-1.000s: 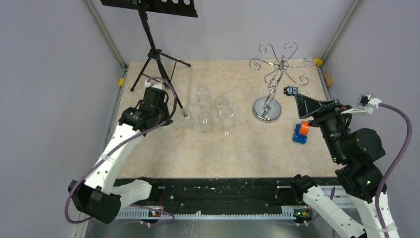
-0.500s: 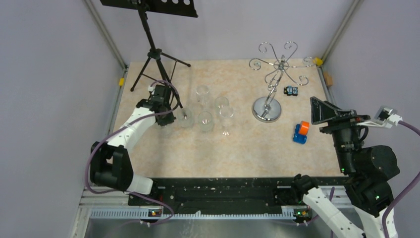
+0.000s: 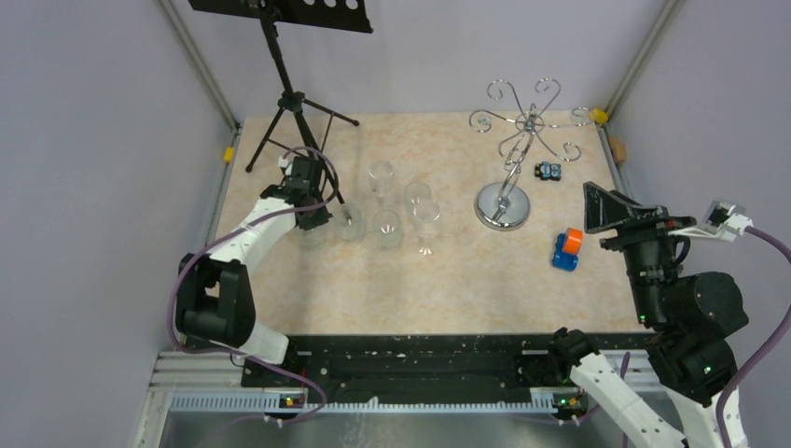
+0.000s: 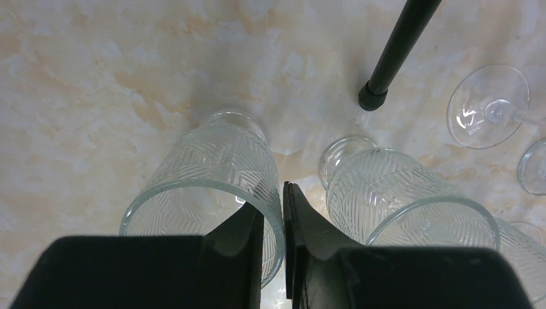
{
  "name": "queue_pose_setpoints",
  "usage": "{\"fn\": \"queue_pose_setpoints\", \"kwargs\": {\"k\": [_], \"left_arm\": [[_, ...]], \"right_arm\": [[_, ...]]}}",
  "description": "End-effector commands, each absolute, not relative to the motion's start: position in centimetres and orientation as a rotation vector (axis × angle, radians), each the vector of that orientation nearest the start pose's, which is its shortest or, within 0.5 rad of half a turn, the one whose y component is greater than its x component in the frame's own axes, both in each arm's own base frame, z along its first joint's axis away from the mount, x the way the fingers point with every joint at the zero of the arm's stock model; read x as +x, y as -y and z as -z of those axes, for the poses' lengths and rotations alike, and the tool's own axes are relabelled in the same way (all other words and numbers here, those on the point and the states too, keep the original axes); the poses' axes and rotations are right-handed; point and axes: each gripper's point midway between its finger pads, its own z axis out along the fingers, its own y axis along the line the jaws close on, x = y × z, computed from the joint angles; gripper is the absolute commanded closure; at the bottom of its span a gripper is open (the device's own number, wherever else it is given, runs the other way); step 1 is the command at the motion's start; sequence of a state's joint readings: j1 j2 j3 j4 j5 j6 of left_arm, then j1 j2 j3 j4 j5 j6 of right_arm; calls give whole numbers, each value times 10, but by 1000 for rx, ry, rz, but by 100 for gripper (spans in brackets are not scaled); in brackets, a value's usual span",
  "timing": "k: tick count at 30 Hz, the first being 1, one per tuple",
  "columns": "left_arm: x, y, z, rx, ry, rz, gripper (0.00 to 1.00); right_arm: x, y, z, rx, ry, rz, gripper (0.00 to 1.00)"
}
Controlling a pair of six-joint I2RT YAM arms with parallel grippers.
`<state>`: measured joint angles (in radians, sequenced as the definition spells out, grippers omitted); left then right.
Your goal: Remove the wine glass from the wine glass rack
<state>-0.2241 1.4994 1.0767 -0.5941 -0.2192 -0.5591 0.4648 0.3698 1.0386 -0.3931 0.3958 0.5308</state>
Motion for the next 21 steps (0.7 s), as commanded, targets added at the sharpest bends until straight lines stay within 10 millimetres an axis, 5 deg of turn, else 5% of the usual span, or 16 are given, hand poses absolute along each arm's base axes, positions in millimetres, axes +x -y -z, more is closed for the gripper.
{"fn": "queue_pose_setpoints", "kwargs": {"k": [1, 11, 19, 21], "left_arm": [[367, 57, -110, -520, -2417, 19, 99], [366, 65, -111, -494, -2484, 56, 71], [359, 55, -150, -500, -2422, 24, 50], [354, 53, -167, -492, -2393, 34, 38]], "right_arm": [[175, -33, -444, 377, -1272, -581, 32], [172, -33, -445, 383, -1279, -598, 32], [167, -34, -448, 387, -1279, -620, 32], [166, -33, -449, 386, -1278, -623, 32]]}}
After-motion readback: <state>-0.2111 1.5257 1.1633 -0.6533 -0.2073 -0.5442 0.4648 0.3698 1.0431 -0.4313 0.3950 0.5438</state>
